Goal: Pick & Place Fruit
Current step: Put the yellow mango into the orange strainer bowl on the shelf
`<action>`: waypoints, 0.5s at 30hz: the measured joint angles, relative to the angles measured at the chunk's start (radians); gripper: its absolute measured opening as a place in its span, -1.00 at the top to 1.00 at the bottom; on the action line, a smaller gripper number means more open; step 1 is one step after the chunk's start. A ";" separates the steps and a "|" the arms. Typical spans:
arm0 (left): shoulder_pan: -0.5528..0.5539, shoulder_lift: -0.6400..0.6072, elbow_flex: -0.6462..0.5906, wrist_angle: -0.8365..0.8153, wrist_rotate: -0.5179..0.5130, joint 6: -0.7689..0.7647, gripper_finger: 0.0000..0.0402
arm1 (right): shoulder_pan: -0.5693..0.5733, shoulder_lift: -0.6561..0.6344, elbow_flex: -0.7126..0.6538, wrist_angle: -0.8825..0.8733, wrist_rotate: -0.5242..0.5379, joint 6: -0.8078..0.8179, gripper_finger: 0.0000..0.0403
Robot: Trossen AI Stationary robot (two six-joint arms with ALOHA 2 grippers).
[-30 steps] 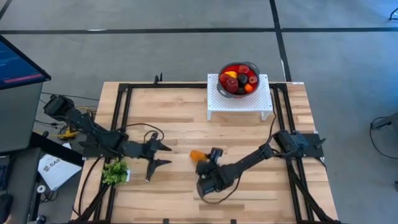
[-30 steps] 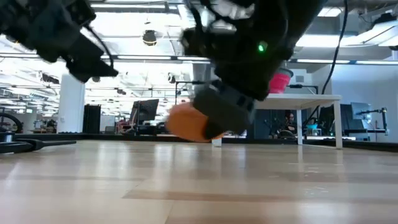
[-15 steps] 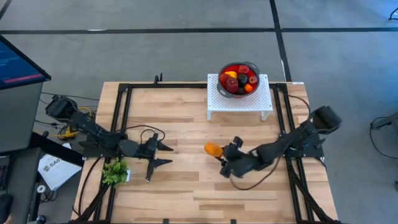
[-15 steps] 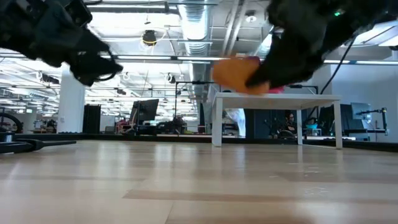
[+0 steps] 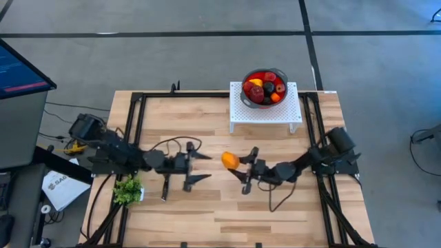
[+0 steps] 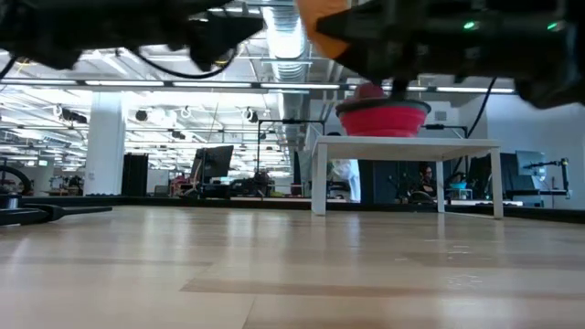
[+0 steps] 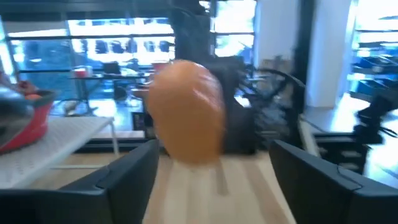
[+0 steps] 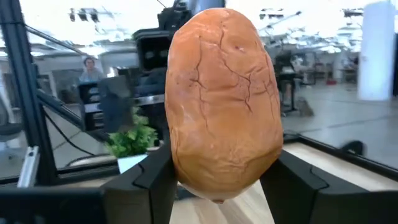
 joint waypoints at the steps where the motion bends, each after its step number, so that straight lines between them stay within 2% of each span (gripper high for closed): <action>1: 0.012 0.016 0.022 -0.001 0.000 -0.010 -0.54 | -0.008 0.027 0.021 0.012 -0.025 -0.001 0.06; 5: 0.040 0.046 0.069 0.001 0.043 -0.045 -0.66 | -0.023 0.111 0.114 0.013 -0.077 -0.002 0.04; 8: 0.039 0.047 0.072 0.000 0.102 -0.039 -0.64 | -0.023 0.155 0.165 0.013 -0.079 -0.006 0.03; 11: 0.038 0.047 0.072 0.000 0.135 -0.040 -0.50 | -0.023 0.179 0.193 0.013 -0.079 -0.006 0.01; 15: 0.038 0.046 0.072 -0.016 0.145 -0.042 -0.19 | -0.022 0.180 0.204 -0.004 -0.079 -0.005 -0.03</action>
